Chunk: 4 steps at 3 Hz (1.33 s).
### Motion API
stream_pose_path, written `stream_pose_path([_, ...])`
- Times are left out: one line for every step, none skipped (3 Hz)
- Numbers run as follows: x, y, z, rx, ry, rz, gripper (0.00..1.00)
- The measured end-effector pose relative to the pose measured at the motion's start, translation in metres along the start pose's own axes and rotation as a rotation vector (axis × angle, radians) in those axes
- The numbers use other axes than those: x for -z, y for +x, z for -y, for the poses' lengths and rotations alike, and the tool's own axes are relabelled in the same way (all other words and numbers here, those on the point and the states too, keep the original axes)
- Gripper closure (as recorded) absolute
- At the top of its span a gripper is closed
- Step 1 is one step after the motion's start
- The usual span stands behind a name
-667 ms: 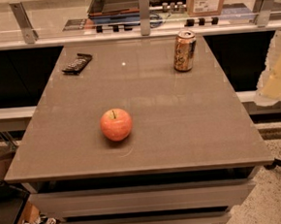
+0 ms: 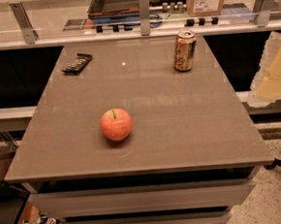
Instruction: Move apple near rxbar chocolate
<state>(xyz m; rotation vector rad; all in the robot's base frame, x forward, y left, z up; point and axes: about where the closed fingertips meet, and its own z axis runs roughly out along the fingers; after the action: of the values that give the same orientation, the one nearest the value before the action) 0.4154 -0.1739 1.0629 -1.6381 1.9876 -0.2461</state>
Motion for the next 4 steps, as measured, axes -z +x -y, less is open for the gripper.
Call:
stream_pose_path([-0.022, -0.012, -0.009, -0.03, -0.041, 0.103, 0.0])
stream_pose_path([-0.051, -0.024, -0.022, -0.079, -0.079, 0.18, 0.0])
stream_pose_path([-0.089, -0.039, -0.036, -0.125, -0.118, 0.241, 0.0])
stream_pose_path([-0.129, -0.062, -0.049, -0.147, -0.16, 0.307, 0.0])
